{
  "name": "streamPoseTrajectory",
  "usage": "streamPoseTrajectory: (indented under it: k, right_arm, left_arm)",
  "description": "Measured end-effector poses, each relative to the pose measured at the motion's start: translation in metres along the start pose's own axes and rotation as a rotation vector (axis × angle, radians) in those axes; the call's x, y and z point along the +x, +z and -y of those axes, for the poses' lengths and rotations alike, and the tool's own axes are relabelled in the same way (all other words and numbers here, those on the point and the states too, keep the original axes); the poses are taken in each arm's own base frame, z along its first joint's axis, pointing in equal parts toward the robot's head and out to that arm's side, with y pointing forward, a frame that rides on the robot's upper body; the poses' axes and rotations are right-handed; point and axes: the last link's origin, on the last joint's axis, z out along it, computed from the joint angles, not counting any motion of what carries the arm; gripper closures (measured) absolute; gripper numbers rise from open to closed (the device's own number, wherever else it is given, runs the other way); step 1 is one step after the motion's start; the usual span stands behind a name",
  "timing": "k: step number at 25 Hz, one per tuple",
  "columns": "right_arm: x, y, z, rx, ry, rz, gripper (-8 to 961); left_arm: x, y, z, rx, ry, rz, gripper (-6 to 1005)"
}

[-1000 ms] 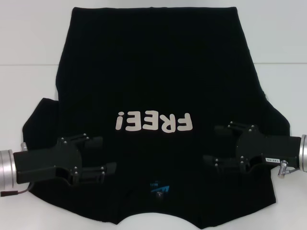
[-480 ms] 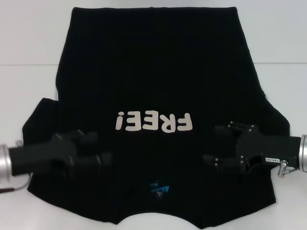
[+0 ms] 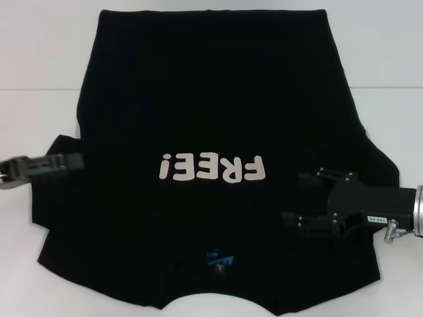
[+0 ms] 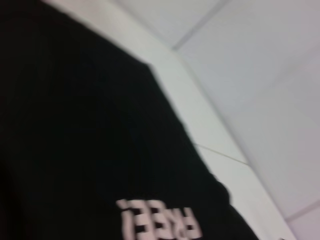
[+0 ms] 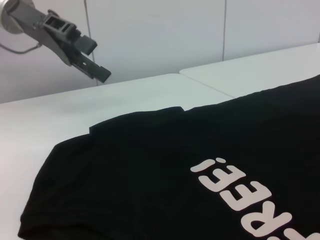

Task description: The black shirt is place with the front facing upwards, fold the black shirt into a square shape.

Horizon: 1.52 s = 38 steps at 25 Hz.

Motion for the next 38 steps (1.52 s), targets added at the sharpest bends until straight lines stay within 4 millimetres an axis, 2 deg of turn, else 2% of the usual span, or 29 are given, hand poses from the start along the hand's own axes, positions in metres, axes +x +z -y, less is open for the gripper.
streamPoseTrajectory:
  k: [6, 10, 16, 27, 38]
  right_arm:
    - [-0.002, 0.001, 0.001, -0.004, 0.007, -0.003, 11]
    - [-0.003, 0.003, 0.000, -0.010, 0.005, -0.002, 12]
    - [-0.004, 0.003, 0.000, -0.013, 0.003, -0.003, 11]
    - [-0.004, 0.004, 0.001, -0.011, 0.003, -0.004, 12]
    - [-0.004, 0.003, -0.001, -0.017, 0.004, -0.001, 11]
  left_arm:
    - [0.011, -0.017, 0.031, 0.267, -0.157, 0.046, 158]
    - [0.010, -0.015, 0.045, 0.368, -0.184, 0.036, 158]
    - [0.006, -0.008, 0.056, 0.424, -0.203, 0.027, 158]
    - [-0.004, 0.002, 0.061, 0.439, -0.218, 0.044, 157]
    - [-0.010, 0.012, 0.056, 0.414, -0.234, 0.078, 157]
